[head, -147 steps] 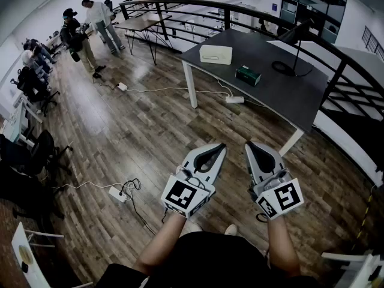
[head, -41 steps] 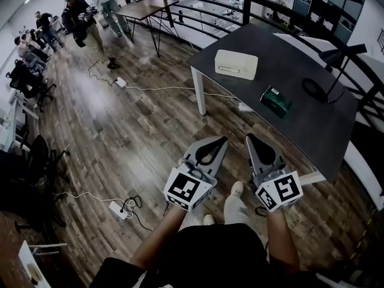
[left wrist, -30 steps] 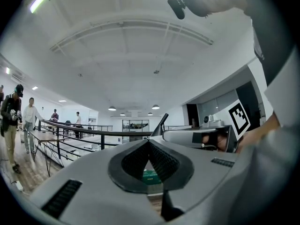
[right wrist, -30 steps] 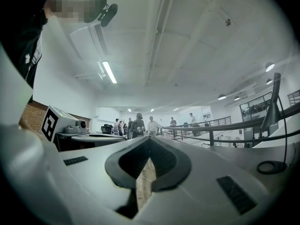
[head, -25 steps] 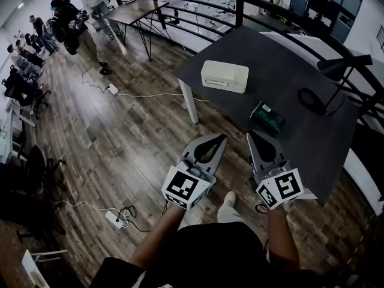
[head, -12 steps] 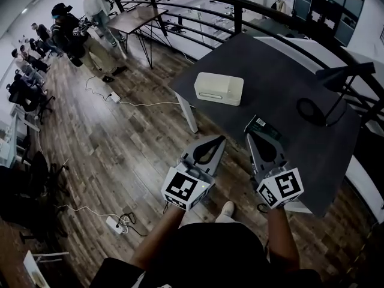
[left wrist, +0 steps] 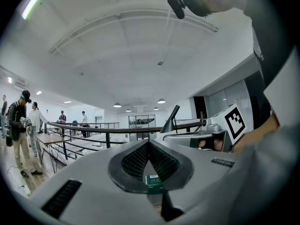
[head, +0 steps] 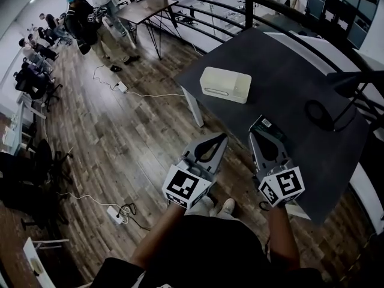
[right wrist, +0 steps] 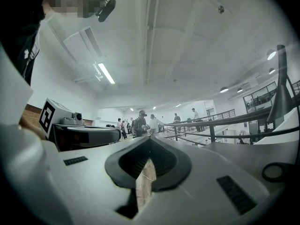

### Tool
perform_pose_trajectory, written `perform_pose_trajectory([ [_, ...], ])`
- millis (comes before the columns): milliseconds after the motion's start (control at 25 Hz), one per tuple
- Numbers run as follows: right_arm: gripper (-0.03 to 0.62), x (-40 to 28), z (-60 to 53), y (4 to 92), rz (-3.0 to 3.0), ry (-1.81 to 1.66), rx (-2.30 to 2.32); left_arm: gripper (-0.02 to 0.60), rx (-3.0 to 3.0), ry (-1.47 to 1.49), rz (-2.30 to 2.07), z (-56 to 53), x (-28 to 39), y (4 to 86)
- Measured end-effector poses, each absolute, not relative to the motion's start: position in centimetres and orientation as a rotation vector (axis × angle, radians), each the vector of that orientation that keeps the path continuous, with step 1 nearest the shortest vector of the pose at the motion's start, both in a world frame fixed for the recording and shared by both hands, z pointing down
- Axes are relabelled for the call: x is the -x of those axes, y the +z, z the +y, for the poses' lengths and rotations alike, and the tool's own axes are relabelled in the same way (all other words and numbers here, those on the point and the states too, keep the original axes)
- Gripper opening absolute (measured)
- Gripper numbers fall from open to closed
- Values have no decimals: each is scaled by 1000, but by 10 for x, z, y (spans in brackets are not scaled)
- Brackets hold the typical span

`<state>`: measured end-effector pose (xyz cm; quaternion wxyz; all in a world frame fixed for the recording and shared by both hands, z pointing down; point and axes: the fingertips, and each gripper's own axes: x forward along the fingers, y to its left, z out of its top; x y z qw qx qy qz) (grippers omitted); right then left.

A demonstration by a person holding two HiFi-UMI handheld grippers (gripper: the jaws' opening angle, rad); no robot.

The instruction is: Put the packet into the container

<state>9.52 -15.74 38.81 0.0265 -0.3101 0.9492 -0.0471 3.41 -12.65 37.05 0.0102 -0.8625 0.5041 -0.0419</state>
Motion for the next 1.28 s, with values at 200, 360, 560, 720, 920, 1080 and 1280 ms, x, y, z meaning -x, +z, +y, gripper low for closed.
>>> perform_pose_trajectory([
  [200, 3, -90, -168, 388, 2935, -146, 954, 6, 2680, -136, 1599, -134, -23, 370],
  [360, 3, -82, -182, 388, 2935, -136, 968, 6, 2695, -127, 1579, -149, -17, 373],
  [560, 3, -73, -208, 396, 2938, -145, 1030, 6, 2741, -93, 1533, -179, -8, 379],
  [720, 3, -57, -236, 396, 2931, -137, 1066, 6, 2762, -65, 1492, -209, 7, 376],
  [920, 3, -24, -278, 396, 2941, -114, 1098, 6, 2779, -46, 1473, -254, 40, 376],
  [1080, 3, -2, -309, 390, 2937, -90, 1127, 6, 2794, -22, 1456, -288, 65, 372],
  [1280, 3, 23, -340, 384, 2924, -80, 1172, 6, 2811, -8, 1406, -318, 93, 368],
])
